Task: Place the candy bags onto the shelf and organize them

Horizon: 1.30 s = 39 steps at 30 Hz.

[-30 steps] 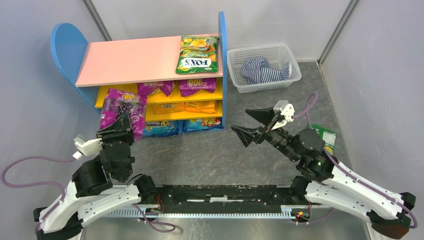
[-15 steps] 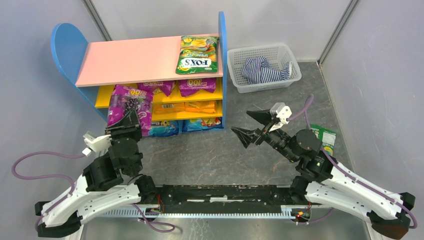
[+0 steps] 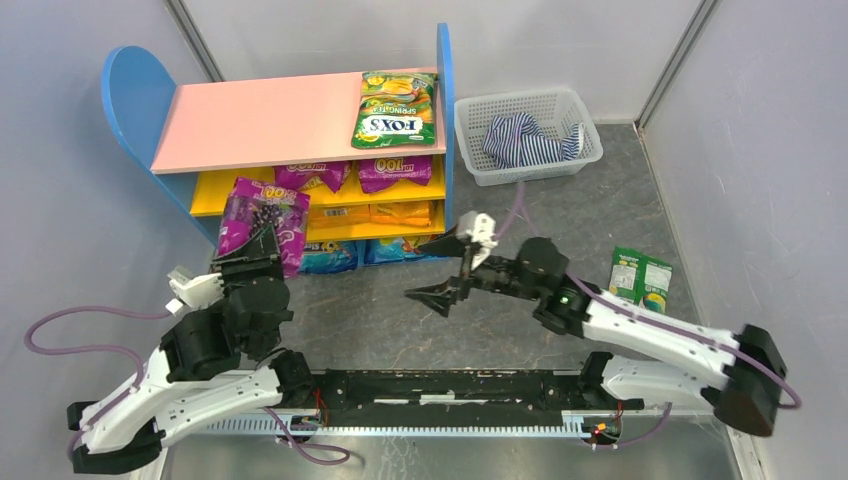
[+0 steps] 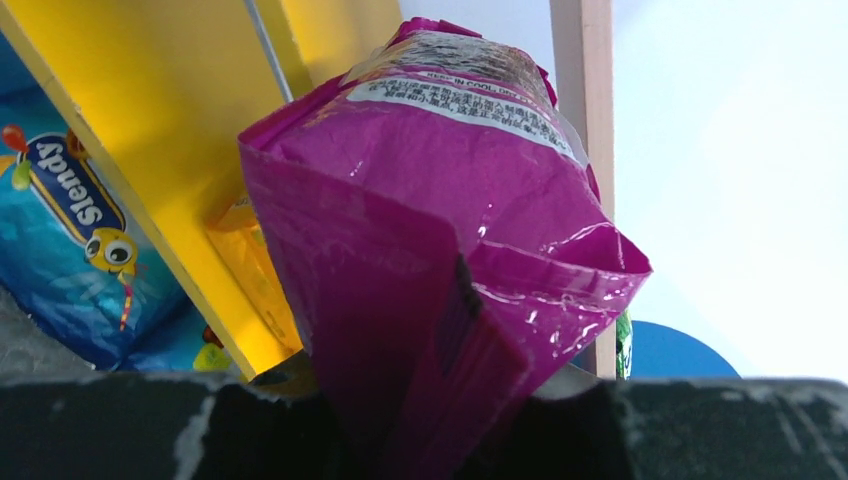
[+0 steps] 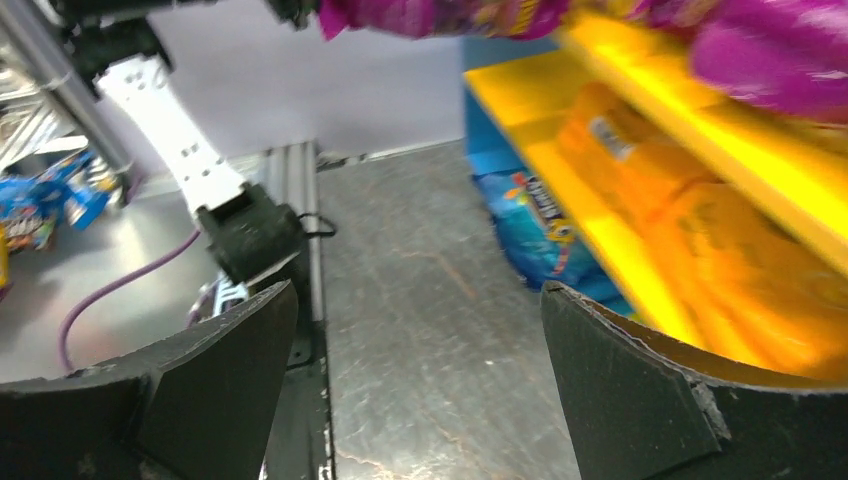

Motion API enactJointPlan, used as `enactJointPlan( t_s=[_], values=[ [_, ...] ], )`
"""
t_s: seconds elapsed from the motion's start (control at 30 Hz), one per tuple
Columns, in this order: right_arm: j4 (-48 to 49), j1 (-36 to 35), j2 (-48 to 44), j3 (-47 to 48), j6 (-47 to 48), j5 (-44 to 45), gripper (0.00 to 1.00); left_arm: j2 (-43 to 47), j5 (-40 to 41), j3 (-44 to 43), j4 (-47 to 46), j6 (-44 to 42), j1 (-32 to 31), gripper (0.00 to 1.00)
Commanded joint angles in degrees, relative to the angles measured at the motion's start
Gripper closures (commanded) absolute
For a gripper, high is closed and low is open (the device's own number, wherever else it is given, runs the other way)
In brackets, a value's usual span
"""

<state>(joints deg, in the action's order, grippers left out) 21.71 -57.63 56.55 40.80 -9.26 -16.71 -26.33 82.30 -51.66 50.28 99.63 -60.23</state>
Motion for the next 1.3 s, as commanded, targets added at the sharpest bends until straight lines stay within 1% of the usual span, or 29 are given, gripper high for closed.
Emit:
enactJointPlan(
  t_s=[0.0,0.03,0.1,0.17,0.2,0.27,0.33,0.4,0.43,0.47,0.57,0.67,0.7,0.77,0.83,0.97,1.1,1.2,1.27],
  values=[
    [9.7,-1.7,8.7,8.8,1.1,-12.0,0.02,-0.5,1.1,-7.2,14.9,20.6,0.0,0.74],
    [6.8,-2.1,11.6,12.5,1.2,-10.4,0.02,0.3,1.8,-7.6,16.9,22.0,0.1,0.74],
    [4.8,-3.3,15.8,16.8,2.4,-8.7,0.02,2.8,3.3,-7.2,15.9,21.8,0.0,0.74],
    [4.3,-5.3,18.1,18.7,6.0,-1.9,0.02,5.9,5.4,-6.0,10.1,16.0,0.0,0.74],
    [2.3,-6.1,19.6,20.2,8.1,1.9,0.02,6.9,6.8,-5.3,7.3,13.3,-0.1,0.74],
    [-3.8,-6.3,22.6,25.8,8.8,7.3,0.02,8.7,9.7,-3.8,1.2,7.5,0.0,0.74],
    [-10.3,-6.3,24.1,29.8,9.6,15.7,0.02,9.4,12.9,-1.7,-5.3,3.6,-0.3,0.73],
    [-12.4,-6.2,23.3,29.7,12.3,21.5,0.02,9.0,16.3,0.3,-13.0,-2.2,-0.6,0.71],
    [-12.4,-6.1,22.1,28.8,13.3,23.3,0.02,8.5,18.0,1.0,-15.8,-3.8,-1.0,0.71],
    [-12.4,-5.9,21.0,27.7,14.0,24.5,0.02,7.7,18.5,1.3,-16.8,-3.5,-1.0,0.71],
    [-12.9,-5.7,17.7,25.3,15.6,25.0,0.02,4.1,18.5,0.9,-18.1,-2.1,1.0,0.72],
    [-12.7,-5.7,14.5,22.2,16.4,24.6,0.02,-1.3,18.4,0.6,-18.4,1.2,7.9,0.72],
    [-12.8,-5.7,13.4,21.2,16.9,24.8,0.02,-3.6,18.3,0.1,-17.5,3.0,9.0,0.72],
    [-13.3,-5.7,11.4,19.4,18.1,26.2,0.02,-5.8,18.0,-1.4,-14.2,7.3,9.4,0.72],
    [-13.9,-5.5,9.8,17.9,19.1,27.5,0.02,-7.1,17.0,-2.5,-12.9,7.7,9.4,0.72],
    [-13.8,-5.3,8.5,15.6,19.2,26.4,0.02,-7.3,18.4,-2.8,-12.6,5.9,9.7,0.73],
    [-12.1,-5.3,7.9,13.4,18.8,25.2,0.02,-6.6,18.4,-3.7,-12.6,3.0,11.8,0.75],
    [-12.9,-5.1,8.5,14.1,19.4,25.8,0.02,-6.9,18.4,-3.5,-16.9,-2.6,13.6,0.76],
    [-13.1,-4.9,8.6,14.5,19.5,25.5,0.02,-8.7,18.3,-3.7,-18.7,-4.3,14.9,0.77]
  ],
)
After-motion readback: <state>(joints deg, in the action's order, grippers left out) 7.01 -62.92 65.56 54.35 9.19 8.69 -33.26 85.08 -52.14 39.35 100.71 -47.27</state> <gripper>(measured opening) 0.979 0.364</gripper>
